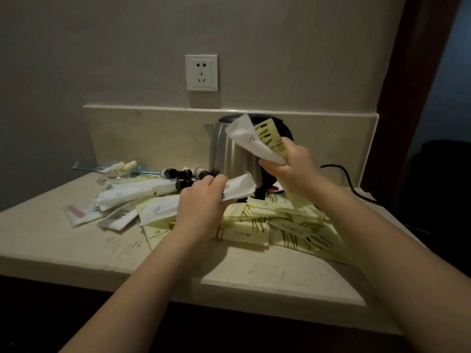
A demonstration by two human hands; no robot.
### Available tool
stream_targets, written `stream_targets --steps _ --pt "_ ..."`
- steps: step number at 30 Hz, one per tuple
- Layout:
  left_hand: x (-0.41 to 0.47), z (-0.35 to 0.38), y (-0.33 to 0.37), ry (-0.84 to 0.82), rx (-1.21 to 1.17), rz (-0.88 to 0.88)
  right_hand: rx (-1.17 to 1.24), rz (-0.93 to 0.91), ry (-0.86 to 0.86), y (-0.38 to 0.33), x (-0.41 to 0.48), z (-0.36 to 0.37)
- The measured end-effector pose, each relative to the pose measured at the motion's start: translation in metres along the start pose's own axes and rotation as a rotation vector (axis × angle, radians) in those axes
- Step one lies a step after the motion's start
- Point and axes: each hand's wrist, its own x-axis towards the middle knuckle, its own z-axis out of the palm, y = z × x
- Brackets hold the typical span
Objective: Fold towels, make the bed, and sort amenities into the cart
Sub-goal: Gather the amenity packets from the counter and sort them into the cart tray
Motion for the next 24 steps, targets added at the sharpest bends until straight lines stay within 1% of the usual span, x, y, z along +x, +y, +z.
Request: stream_targets --steps 4,7,10,13,16,19,21,24 --pt "0.01 -0.021 0.004 0.193 -0.156 0.016 0.119 -0.026 0.106 -0.021 0.011 -0.007" --pt "0.018 -0.038 0.013 0.263 -0.288 0.037 0.299 -0.016 0.16 -0.042 0.013 -0.008" --pt "0.02 -0.056 0.024 0.272 -0.506 0.029 0.449 0.047 0.203 -0.062 0.009 -0.006" --pt "0.015 -0.074 0.038 0.219 -0.761 -0.049 0.542 0.108 0.227 -0.083 0.002 -0.004" --pt "0.004 -0.093 0.05 0.221 -0.905 -0.098 0.625 0.132 0.237 -0.101 -0.011 0.0" --pt "-0.017 -0.109 0.062 0.225 -1.016 -0.122 0.8 0.147 0.167 -0.124 -0.034 0.004" --pt "-0.039 -0.115 0.069 0.199 -1.111 -0.24 0.934 0.193 0.123 -0.137 -0.054 0.01" --pt "-0.082 -0.117 0.081 0.142 -1.214 -0.486 1.056 0.341 0.054 -0.145 -0.093 0.024"
